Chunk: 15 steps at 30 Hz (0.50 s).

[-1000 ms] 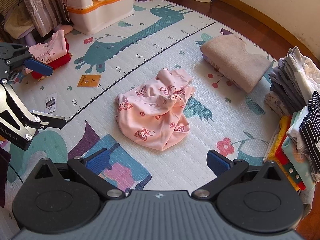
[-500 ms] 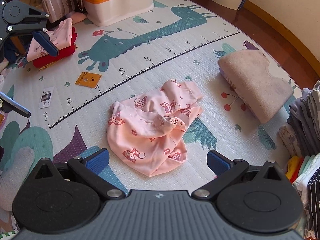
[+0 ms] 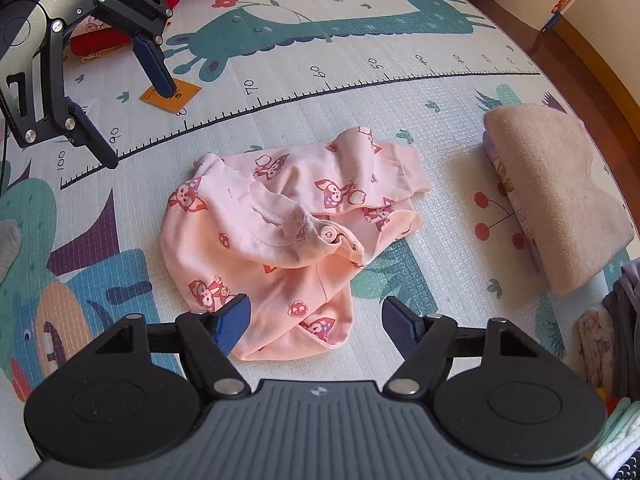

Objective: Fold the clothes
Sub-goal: 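Move both grippers down toward the crumpled pink fox-print shirt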

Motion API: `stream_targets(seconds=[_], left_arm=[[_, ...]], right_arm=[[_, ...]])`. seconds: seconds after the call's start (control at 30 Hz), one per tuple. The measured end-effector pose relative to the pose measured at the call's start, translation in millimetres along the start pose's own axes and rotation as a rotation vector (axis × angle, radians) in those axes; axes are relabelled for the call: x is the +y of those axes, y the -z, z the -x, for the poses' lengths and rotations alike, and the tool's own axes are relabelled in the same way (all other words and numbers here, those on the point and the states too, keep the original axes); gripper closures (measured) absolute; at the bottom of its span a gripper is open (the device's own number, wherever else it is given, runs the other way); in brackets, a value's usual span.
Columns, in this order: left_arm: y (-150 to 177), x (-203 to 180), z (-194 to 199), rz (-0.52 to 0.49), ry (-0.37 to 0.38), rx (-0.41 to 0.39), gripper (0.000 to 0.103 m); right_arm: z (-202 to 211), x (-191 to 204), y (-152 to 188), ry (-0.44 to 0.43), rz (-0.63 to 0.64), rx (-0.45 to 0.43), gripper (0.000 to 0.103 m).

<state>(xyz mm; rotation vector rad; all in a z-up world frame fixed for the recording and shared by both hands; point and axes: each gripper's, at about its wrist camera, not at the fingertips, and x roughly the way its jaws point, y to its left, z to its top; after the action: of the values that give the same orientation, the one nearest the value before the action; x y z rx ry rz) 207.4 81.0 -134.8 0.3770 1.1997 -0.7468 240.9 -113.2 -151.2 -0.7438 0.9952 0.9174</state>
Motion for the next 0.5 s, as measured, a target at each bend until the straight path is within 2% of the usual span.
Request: stream_targets(seconds=[0.07, 0.2, 0.43, 0.5], left_arm=[[1.1, 8.1, -9.3, 0.018, 0.02, -0.008, 0.046], [3.4, 24.4, -27.8, 0.055, 0.06, -0.023, 0.049], [7.7, 51.1, -47.4, 0.112, 0.107, -0.039, 0.051], [9.1, 61.9, -53.3, 0.13, 0.113, -0.036, 0.052]], right_arm=[[-5.7, -2.3, 0.1, -0.008, 0.033, -0.024, 0.031], [-19.0, -9.4, -2.6, -0.01, 0.071, -0.06, 0.033], [-40.8, -12.7, -5.4, 0.022, 0.212, -0.086, 0.033], [-46.9, -15.4, -6.1, 0.026, 0.232, -0.091, 0.036]])
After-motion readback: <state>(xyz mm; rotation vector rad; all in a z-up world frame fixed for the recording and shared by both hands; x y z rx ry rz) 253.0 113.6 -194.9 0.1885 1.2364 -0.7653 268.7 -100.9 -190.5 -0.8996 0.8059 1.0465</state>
